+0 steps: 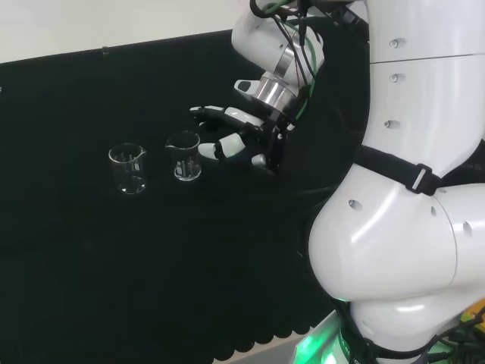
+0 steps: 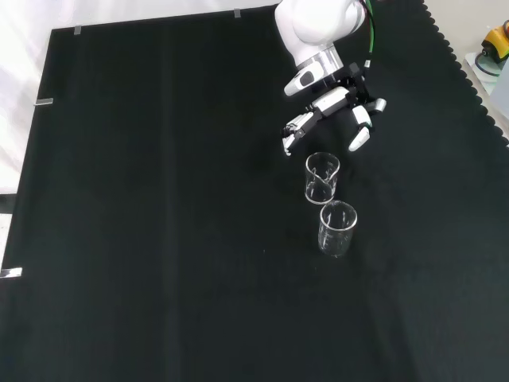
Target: Pick up the beaker on the right.
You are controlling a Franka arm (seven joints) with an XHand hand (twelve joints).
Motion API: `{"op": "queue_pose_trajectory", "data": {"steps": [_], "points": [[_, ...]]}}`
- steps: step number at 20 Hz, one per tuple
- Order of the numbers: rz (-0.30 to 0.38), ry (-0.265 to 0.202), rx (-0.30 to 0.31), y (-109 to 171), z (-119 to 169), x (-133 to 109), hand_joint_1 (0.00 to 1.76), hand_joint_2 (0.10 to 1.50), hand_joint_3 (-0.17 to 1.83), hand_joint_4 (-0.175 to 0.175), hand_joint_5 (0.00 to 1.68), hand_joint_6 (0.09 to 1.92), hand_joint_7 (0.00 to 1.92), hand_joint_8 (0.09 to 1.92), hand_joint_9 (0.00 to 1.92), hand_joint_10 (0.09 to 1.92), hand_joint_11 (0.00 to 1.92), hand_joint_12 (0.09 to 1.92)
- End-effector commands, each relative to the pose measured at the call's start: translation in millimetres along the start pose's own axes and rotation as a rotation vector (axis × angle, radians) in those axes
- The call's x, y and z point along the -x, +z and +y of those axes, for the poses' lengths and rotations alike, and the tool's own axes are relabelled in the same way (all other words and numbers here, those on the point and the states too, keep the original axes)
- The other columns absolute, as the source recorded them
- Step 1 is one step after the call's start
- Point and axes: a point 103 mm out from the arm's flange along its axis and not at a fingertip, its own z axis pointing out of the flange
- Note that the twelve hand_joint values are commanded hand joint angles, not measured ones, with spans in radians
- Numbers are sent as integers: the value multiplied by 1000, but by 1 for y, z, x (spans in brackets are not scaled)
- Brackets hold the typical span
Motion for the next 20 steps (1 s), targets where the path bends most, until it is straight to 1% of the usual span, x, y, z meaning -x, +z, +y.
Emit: {"op": "queue_pose_trajectory", "data": {"steps": [1, 4, 12, 15, 18, 20], "points": [[15, -7, -1, 2, 0, 2, 753, 329, 1031, -48, 178, 87, 100, 549, 224, 632, 0, 1081], [25, -9, 1, 4, 0, 3, 729, 327, 993, -46, 169, 87, 89, 543, 203, 630, 0, 1064], [47, -10, -8, 16, 3, 9, 860, 326, 1093, -39, 188, 87, 83, 525, 184, 631, 0, 1014], [54, -3, -11, 19, 4, 10, 891, 322, 1124, -38, 195, 87, 99, 527, 186, 631, 0, 1008], [56, 5, -7, 19, 5, 12, 925, 322, 1141, -36, 224, 87, 116, 530, 191, 632, 0, 1008], [58, 1, -9, 20, 6, 11, 943, 319, 1164, -36, 235, 87, 125, 528, 193, 629, 0, 1008]]}}
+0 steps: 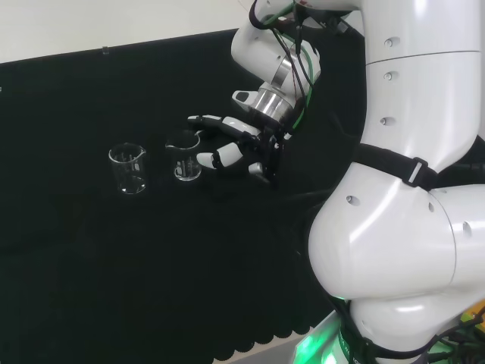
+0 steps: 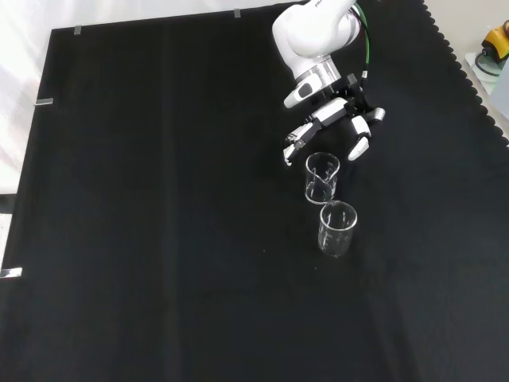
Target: Pick up the beaker on the right.
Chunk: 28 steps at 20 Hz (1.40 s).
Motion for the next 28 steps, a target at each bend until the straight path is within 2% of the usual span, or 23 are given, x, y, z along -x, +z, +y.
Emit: {"op": "queue_pose_trajectory", "data": {"steps": [1, 9, 15, 28], "points": [[2, -5, 0, 1, 3, -1, 952, 321, 1173, -36, 238, 87, 130, 528, 194, 628, 0, 1008], [6, -21, -18, 9, 9, -4, 976, 308, 1243, -36, 250, 87, 163, 528, 200, 622, 0, 1002], [34, -35, -18, 18, 14, -3, 968, 298, 1244, -35, 240, 87, 149, 520, 200, 620, 0, 996], [53, -44, -10, 24, 22, -4, 917, 280, 1130, -33, 271, 87, 187, 529, 224, 621, 0, 993]]}}
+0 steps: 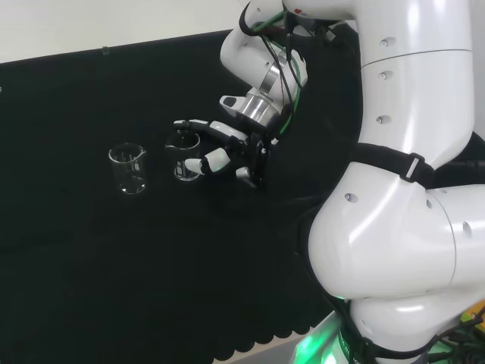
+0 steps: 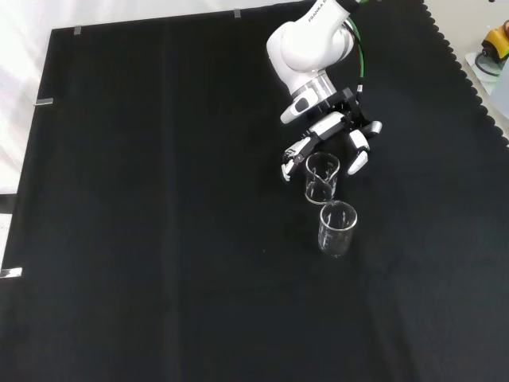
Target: Pick up the beaker on the right.
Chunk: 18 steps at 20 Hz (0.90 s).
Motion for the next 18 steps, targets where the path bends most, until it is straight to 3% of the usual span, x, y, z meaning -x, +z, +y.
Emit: {"op": "queue_pose_trajectory", "data": {"steps": [1, 8, 18], "points": [[6, 4, 3, 1, 0, 1, 916, 280, 1127, -33, 296, 87, 203, 535, 232, 623, 0, 993], [36, 2, 5, 4, 3, 1, 925, 293, 1118, -37, 402, 87, 307, 572, 292, 620, 0, 1004], [53, -7, 11, 8, 6, 0, 934, 298, 1120, -37, 346, 87, 301, 569, 304, 610, 0, 1012]]}}
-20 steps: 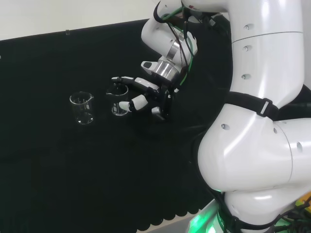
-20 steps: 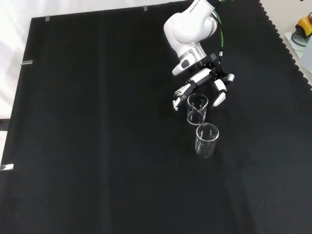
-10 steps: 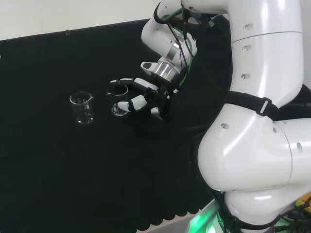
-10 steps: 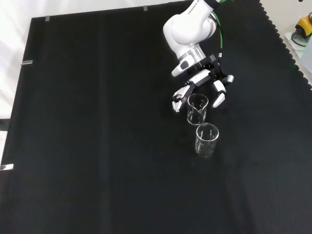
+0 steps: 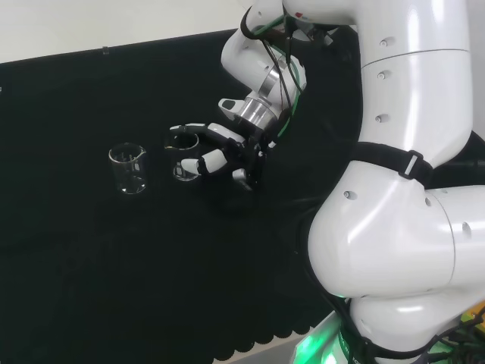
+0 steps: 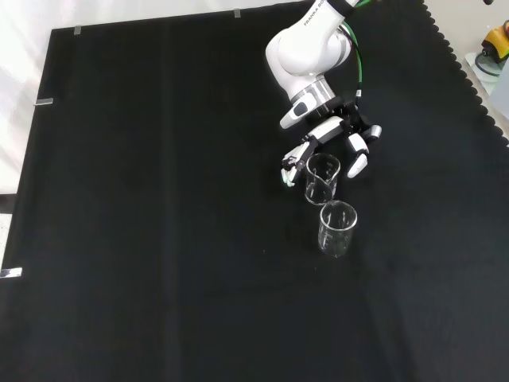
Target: Pick up the beaker on the right.
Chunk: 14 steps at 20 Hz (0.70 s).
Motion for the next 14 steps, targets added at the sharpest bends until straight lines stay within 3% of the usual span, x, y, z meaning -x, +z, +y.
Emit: {"op": "queue_pose_trajectory", "data": {"steps": [1, 14], "points": [[-5, 1, -1, 0, 0, 0, 934, 298, 1121, -37, 345, 87, 299, 568, 305, 609, 0, 1012], [-44, 26, 28, -3, 5, 1, 943, 300, 1111, -36, 377, 87, 311, 575, 316, 603, 0, 1039]]}}
